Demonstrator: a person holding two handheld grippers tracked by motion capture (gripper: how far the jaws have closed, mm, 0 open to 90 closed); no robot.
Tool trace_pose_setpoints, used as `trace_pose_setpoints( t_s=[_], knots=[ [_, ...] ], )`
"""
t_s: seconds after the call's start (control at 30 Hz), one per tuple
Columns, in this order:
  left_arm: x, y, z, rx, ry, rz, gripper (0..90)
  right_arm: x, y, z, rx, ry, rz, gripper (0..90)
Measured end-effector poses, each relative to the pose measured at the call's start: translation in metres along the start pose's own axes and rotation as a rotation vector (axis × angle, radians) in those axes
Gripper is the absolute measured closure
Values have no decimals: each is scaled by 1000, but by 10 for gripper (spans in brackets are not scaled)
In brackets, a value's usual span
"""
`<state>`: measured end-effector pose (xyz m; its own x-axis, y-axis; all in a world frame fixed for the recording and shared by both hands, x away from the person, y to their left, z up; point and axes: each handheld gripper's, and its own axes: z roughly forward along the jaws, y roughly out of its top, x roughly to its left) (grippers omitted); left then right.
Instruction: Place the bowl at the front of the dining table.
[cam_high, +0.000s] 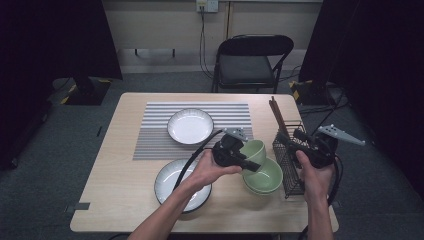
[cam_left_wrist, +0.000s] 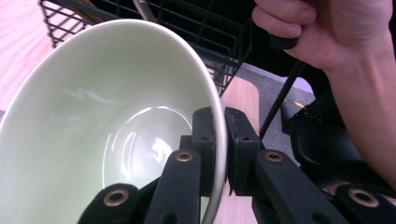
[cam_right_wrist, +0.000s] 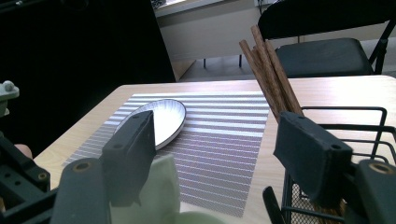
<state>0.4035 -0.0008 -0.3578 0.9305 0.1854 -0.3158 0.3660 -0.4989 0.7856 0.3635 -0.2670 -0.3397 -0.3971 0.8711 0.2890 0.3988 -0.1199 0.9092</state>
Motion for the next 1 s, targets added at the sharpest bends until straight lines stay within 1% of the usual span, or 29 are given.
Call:
trace_pose_setpoints(
  t_s=[0.03,0.13,0.23,0.37,0.47,0.5,0.6,0.63,0.73,0.77,0.83,1.0],
  knots=[
    [1,-1,-2,-2,6,-9,836,0,0,0,0,0,1,288],
    [6,-3,-7,1,34,-14,836,-1,0,-1,-1,0,1,288],
    [13,-6,-15,-4,58,-32,836,-1,-1,-1,-1,3,0,288],
    [21,-10,-25,-21,94,-60,836,-1,-2,1,8,4,0,288],
    [29,-16,-35,-41,105,-84,836,0,-2,1,12,7,-6,288],
    [31,-18,-37,-46,116,-90,836,0,-2,2,10,10,-9,288],
    [36,-22,-44,-32,161,-100,836,0,-2,2,15,8,-10,288],
    [37,-22,-45,-38,165,-105,836,1,-3,2,17,7,-8,288],
    [42,-25,-51,-32,189,-104,836,1,-3,3,19,10,-9,288],
    [44,-25,-54,-28,207,-114,836,2,-3,3,18,9,-12,288],
    [50,-27,-58,-38,223,-129,836,1,-3,3,21,9,-11,288],
    [66,-31,-69,-42,287,-173,837,2,-4,4,27,10,-8,289]
  ],
)
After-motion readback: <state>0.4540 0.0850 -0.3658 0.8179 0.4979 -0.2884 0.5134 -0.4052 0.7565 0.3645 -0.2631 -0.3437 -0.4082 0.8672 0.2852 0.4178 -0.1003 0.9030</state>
